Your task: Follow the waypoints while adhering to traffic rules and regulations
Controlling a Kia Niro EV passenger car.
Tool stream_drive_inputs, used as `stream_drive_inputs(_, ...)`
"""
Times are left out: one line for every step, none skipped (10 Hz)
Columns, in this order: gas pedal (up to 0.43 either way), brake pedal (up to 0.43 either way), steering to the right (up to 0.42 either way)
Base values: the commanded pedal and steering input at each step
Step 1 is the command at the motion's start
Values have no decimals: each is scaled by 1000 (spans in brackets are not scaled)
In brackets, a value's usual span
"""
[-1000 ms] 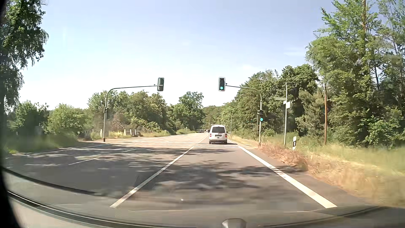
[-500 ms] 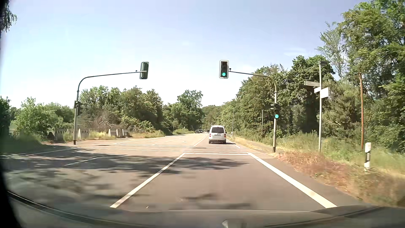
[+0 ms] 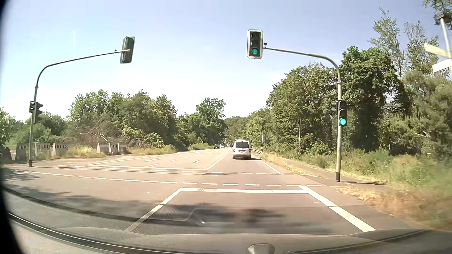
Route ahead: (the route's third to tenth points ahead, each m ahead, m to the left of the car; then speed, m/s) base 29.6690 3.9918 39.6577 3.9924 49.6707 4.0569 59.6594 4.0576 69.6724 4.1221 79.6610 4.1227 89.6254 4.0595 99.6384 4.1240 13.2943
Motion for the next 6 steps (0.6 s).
stream_drive_inputs(189,30,2)
stream_drive_inputs(189,30,2)
stream_drive_inputs(189,30,1)
stream_drive_inputs(189,30,1)
stream_drive_inputs(189,30,1)
stream_drive_inputs(189,30,1)
